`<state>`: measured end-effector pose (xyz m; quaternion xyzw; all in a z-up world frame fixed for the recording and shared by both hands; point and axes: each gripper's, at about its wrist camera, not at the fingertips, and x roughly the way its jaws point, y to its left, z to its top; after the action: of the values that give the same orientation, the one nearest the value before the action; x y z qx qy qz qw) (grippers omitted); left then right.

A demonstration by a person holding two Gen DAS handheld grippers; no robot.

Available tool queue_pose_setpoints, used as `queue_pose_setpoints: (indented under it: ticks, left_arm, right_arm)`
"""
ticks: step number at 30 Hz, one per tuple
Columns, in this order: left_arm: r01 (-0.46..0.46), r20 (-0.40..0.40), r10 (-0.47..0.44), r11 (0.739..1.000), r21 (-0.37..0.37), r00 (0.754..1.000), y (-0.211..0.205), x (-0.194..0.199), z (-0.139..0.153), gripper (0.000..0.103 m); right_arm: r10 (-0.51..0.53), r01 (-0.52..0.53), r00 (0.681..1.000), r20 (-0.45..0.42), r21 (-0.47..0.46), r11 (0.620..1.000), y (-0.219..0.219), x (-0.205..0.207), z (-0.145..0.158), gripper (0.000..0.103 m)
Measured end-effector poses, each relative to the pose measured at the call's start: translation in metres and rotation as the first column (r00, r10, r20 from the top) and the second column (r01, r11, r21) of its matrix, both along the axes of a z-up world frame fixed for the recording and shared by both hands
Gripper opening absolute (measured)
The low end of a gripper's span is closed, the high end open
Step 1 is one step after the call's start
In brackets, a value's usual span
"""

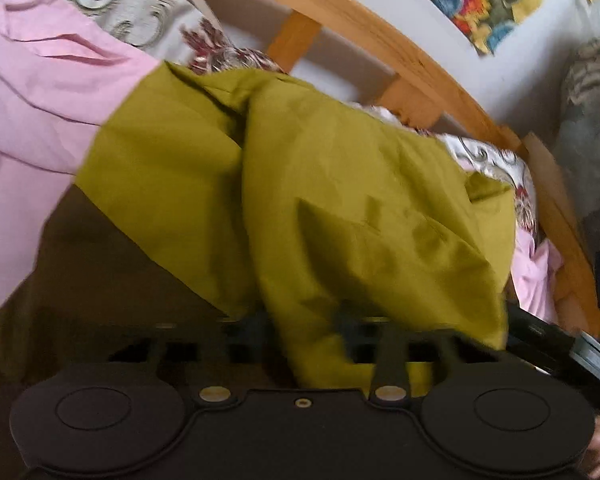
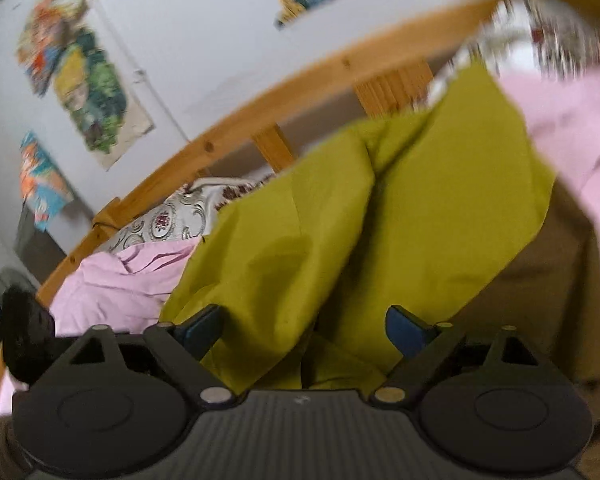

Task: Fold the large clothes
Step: 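Grasp and flatten the folded olive fabric with the left tool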

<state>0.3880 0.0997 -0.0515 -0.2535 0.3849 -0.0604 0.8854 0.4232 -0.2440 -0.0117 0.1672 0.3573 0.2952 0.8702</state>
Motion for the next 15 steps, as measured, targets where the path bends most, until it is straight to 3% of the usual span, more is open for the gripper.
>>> queue_pose_setpoints:
  ticks: [1,2,3,9,12,15]
  left_arm:
    - [0.006,0.003,-0.006,1.0,0.019,1.0,-0.004,0.0,0.002,0.005]
    - [0.017,0.013,-0.017,0.999,0.028,1.0,-0.008,-0.001,0.004,0.002]
    - [0.02,0.02,-0.021,1.0,0.024,1.0,-0.009,-0.004,0.007,0.001]
    - [0.096,0.076,-0.096,0.995,0.003,0.992,-0.022,-0.038,0.026,0.0]
    - [0.122,0.025,-0.123,0.992,0.023,0.992,-0.031,-0.046,0.01,0.0]
    - [0.113,-0.035,-0.111,0.992,0.052,0.993,-0.035,-0.044,-0.017,0.0]
  right_arm:
    - [-0.002,0.003,1.0,-0.018,0.015,1.0,0.0,0.003,-0.006,0.056]
    - [-0.003,0.004,0.999,-0.042,0.031,1.0,-0.001,0.006,-0.011,0.016]
    - [-0.008,0.009,0.998,-0.056,0.032,0.999,-0.001,0.007,-0.014,0.005]
    - [-0.071,0.07,0.997,0.037,0.028,0.997,-0.021,-0.027,0.001,0.002]
    - [-0.077,0.08,0.995,0.07,-0.032,0.996,-0.026,-0.048,0.004,0.002]
    - [-0.072,0.08,0.995,0.063,-0.132,0.988,-0.019,-0.058,-0.014,0.002]
